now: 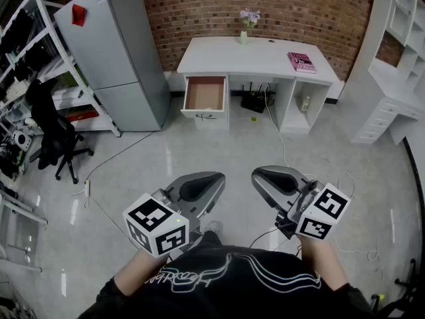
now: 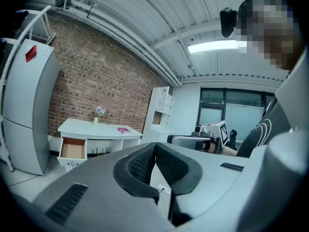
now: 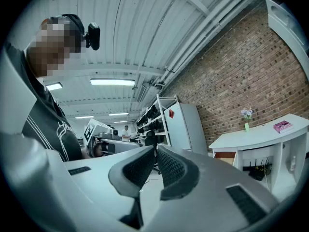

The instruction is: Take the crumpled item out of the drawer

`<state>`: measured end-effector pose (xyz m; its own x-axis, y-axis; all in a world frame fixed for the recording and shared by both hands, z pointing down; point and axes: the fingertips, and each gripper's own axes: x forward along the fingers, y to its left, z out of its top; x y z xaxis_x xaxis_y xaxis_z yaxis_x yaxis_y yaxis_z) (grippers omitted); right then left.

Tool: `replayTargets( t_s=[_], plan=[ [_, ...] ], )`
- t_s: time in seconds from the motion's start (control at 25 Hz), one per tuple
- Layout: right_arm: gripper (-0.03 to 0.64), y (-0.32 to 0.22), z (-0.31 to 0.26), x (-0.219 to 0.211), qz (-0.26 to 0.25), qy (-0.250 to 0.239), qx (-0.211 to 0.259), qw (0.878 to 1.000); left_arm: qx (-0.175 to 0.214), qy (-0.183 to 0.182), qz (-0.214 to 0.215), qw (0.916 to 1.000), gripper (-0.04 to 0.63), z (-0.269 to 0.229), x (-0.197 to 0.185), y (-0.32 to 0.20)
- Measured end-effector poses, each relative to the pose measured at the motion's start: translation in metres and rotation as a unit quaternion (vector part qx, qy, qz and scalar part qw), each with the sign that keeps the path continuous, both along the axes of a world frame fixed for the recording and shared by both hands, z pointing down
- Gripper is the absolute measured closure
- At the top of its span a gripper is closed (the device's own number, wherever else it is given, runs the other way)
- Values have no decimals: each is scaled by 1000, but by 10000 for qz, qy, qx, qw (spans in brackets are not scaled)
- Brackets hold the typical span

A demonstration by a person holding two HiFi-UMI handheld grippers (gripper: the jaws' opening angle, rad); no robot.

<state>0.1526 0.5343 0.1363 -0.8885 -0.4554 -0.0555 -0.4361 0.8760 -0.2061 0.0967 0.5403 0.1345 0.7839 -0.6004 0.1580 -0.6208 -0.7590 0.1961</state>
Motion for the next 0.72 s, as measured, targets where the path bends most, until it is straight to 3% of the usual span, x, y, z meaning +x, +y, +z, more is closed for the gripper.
replayTargets(
  t_s=[0.4, 0.72],
  plan=[
    [563, 3, 1, 4, -40, -4, -125, 9999, -45, -67, -37, 10000, 572, -3, 4, 5],
    [563, -30, 34, -21, -145, 53, -388, 9991, -232, 56, -149, 9996, 572, 29, -22, -31]
  ],
)
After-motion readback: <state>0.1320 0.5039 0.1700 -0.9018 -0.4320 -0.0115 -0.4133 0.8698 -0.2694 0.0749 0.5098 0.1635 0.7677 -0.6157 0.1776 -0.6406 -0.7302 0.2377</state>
